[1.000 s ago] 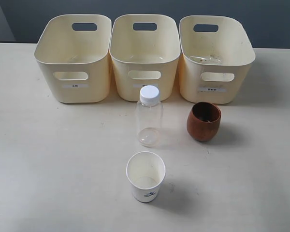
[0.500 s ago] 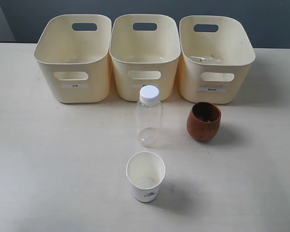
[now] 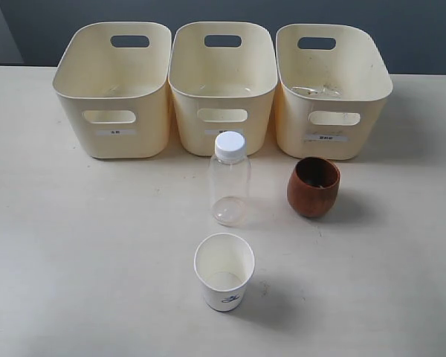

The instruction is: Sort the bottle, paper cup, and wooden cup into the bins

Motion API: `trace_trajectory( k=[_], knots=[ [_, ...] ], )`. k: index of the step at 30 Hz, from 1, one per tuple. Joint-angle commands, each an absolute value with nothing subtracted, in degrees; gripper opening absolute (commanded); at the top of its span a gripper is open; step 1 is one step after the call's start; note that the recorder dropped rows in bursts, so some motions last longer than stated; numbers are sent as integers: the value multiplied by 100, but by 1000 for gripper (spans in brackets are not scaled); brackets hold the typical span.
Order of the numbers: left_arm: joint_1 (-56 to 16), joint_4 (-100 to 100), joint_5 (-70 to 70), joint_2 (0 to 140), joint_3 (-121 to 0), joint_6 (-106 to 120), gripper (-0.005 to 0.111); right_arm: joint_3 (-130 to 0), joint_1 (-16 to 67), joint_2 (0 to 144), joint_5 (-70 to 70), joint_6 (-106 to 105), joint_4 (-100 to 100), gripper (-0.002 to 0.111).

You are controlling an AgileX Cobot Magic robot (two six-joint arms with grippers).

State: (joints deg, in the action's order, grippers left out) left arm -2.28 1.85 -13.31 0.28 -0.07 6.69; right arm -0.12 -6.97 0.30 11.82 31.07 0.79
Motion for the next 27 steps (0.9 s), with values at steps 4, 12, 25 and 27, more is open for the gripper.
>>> trace_trajectory(
  k=[4, 12, 25, 27],
  knots=[
    [-246, 224, -1294, 0, 0, 658, 0, 0, -727, 0, 1334, 3103, 76, -1],
    [-246, 224, -1294, 0, 0, 658, 0, 0, -727, 0, 1360, 3103, 180, -1],
    [-246, 225, -1316, 0, 0, 658, 0, 0, -727, 0, 962, 2799, 461, -1],
    [-246, 225, -1316, 0, 0, 658, 0, 0, -727, 0, 934, 2799, 461, -1]
  ],
)
